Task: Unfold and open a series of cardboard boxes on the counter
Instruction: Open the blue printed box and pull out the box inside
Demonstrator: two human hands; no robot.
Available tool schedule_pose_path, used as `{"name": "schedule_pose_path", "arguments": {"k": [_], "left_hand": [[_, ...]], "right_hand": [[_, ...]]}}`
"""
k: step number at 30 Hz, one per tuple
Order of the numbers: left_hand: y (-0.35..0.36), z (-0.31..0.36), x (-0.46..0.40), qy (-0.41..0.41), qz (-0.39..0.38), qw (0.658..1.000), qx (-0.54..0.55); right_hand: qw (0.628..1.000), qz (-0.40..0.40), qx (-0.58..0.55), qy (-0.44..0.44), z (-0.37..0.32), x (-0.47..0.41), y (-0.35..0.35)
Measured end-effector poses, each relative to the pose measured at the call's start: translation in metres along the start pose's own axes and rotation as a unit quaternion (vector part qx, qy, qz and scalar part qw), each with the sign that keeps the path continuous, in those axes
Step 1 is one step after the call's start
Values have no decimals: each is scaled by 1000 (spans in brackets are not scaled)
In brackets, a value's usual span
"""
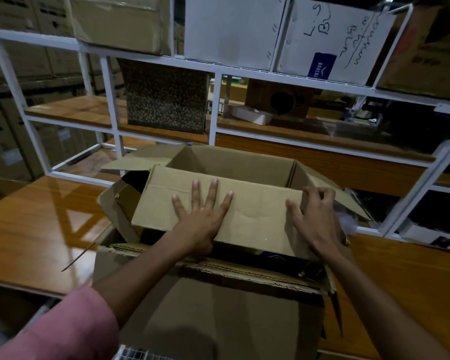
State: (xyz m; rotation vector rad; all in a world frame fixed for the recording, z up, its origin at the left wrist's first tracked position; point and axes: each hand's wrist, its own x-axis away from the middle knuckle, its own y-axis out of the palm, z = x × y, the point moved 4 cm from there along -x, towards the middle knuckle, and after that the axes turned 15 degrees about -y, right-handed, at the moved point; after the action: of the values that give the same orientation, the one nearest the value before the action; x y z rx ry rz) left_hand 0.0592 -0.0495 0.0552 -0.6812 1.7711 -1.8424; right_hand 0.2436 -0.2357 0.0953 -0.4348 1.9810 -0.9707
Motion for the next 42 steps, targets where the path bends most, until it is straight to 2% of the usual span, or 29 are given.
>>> {"name": "schedule_pose_path", "arguments": {"k": [6,16,23,31,35,38,42], "left_hand": [[16,-2,30,-4,-34,999,-4],[25,0,51,11,-36,999,-18],[29,-12,71,51,-123,991,11],[25,-4,81,38,-125,991,37],[17,3,85,49,-145,981,116],[13,21,83,43,-104,971,211],[14,68,78,35,0,975,220]], "right_hand": [[999,-48,16,16,-3,30,7],[993,-109,34,5,-5,63,7],[986,-159,37,21,-8,82,16],[986,-166,26,-9,-5,92,14],[986,-165,31,-22,-2,98,13],[990,-133,31,-27,-3,102,6],[995,-83,41,-41,3,108,-8]]}}
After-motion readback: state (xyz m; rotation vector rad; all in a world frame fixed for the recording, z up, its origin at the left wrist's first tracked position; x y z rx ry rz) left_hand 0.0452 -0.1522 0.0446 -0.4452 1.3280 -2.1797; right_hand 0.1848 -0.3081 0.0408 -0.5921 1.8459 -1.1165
